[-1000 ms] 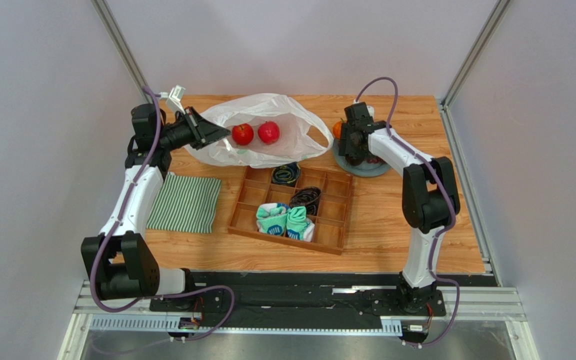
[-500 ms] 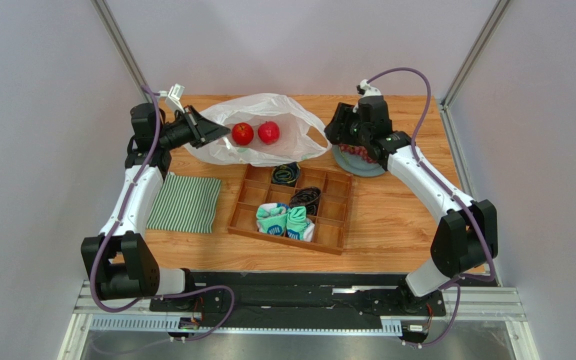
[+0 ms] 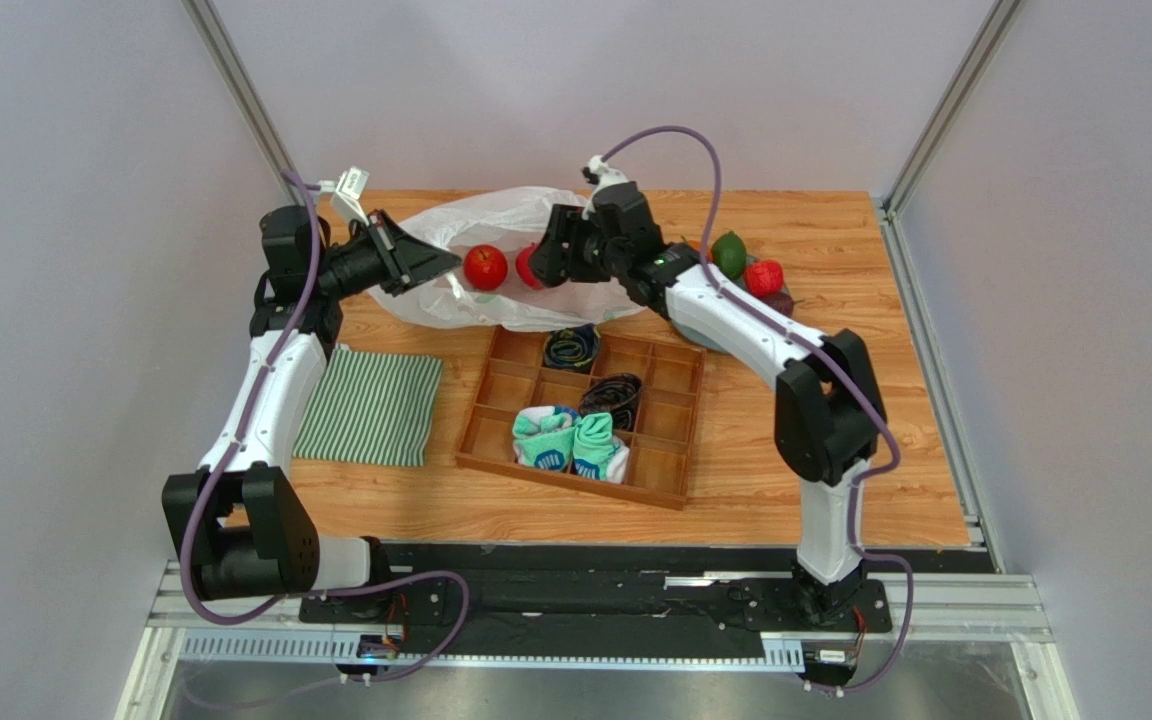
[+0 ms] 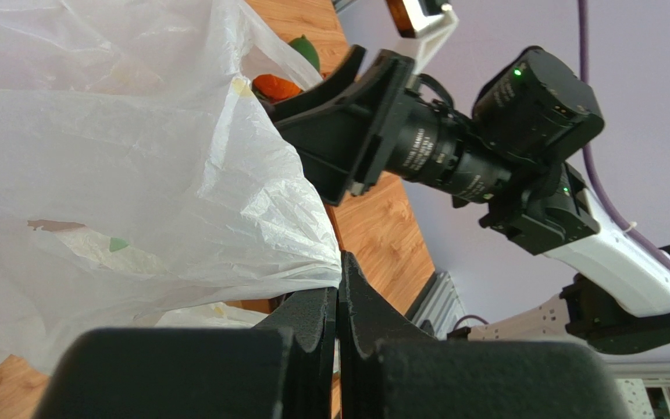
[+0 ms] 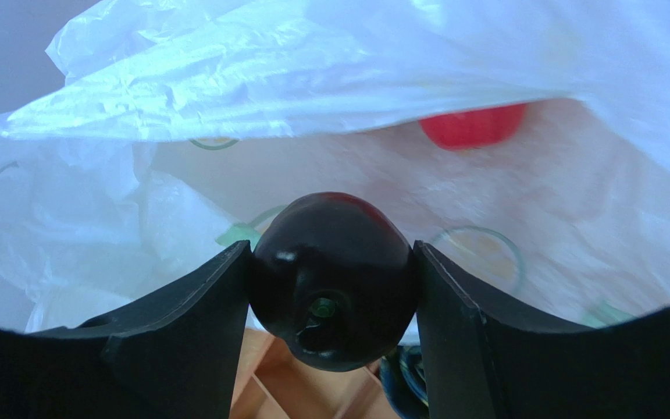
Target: Place the fruits into the plastic bag
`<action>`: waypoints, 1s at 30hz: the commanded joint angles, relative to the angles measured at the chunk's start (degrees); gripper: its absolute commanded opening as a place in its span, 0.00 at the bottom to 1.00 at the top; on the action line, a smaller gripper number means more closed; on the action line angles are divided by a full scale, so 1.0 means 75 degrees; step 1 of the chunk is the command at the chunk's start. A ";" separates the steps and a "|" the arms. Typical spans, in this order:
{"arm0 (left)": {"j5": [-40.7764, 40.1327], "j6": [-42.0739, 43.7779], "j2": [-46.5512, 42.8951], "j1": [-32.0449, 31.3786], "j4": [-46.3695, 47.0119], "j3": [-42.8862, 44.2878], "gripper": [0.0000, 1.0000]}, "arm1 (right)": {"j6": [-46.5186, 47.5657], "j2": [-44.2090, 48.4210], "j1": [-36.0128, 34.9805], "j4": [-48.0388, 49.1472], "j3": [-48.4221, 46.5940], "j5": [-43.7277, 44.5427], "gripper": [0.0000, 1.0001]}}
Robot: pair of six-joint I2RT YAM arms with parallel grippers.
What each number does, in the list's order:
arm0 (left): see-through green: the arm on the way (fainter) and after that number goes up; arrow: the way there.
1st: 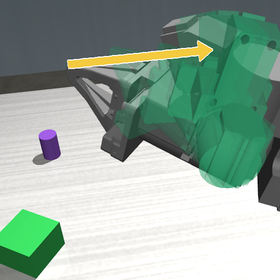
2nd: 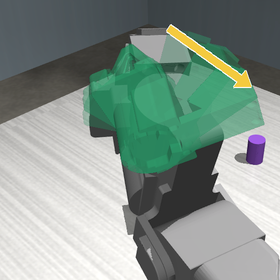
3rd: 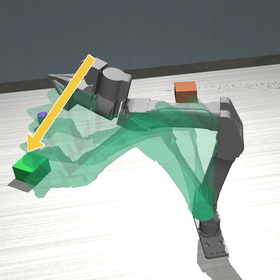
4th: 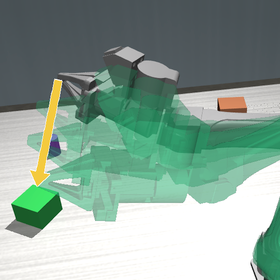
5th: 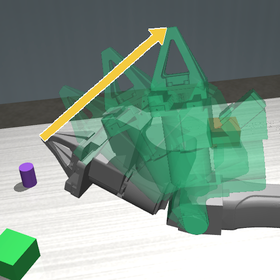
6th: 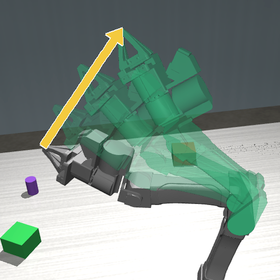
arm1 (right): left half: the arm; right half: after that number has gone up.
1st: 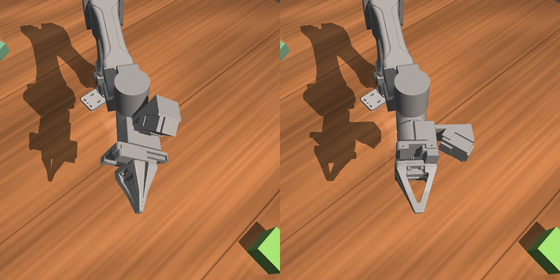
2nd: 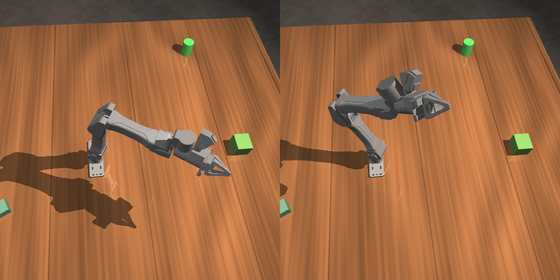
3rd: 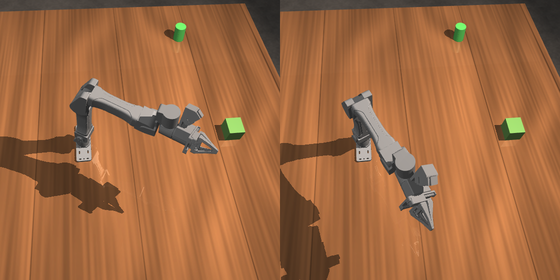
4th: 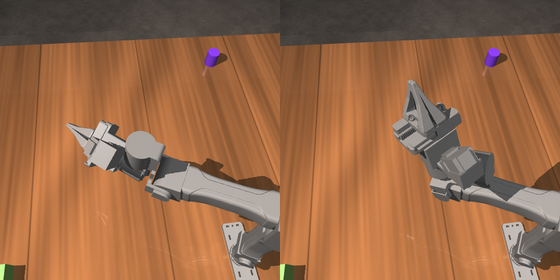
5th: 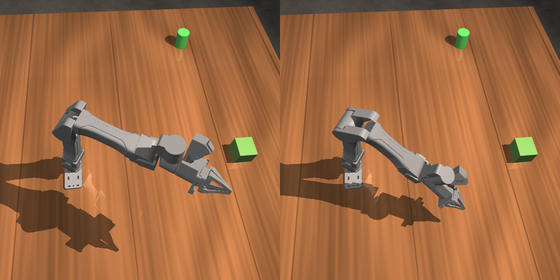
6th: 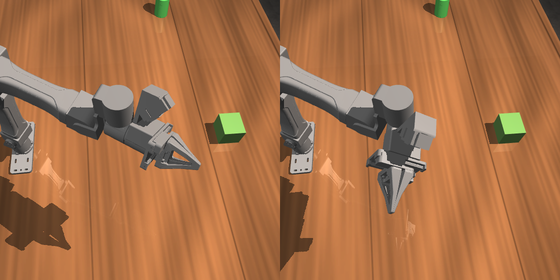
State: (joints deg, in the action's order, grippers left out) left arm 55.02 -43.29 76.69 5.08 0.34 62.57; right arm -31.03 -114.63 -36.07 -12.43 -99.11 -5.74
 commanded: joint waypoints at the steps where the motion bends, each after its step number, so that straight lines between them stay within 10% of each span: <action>1: 0.0152 -0.0029 -0.0334 0.0061 0.0365 0.0049 0.00 | -0.0421 -0.0816 -0.0252 0.0356 -0.1315 -0.0020 0.41; 13: 0.0187 -0.0135 -0.0334 0.0096 0.0482 0.0002 0.00 | -0.0539 -0.2352 -0.0745 0.0028 -0.2687 0.0191 0.47; 21: 0.0210 -0.0181 -0.0334 0.0096 0.0541 -0.0022 0.00 | -0.0352 -0.2552 -0.0885 -0.0206 -0.2875 -0.0055 0.82; 30: 0.0210 -0.0217 -0.0346 0.0096 0.0576 -0.0034 0.00 | -0.0246 -0.2470 -0.0897 -0.0218 -0.2770 -0.0090 0.86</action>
State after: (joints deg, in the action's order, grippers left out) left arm 55.42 -44.73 76.69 5.39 1.98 62.54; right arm -33.67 -133.91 -42.37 -14.37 -117.82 -6.15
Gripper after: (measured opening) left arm 0.008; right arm 0.866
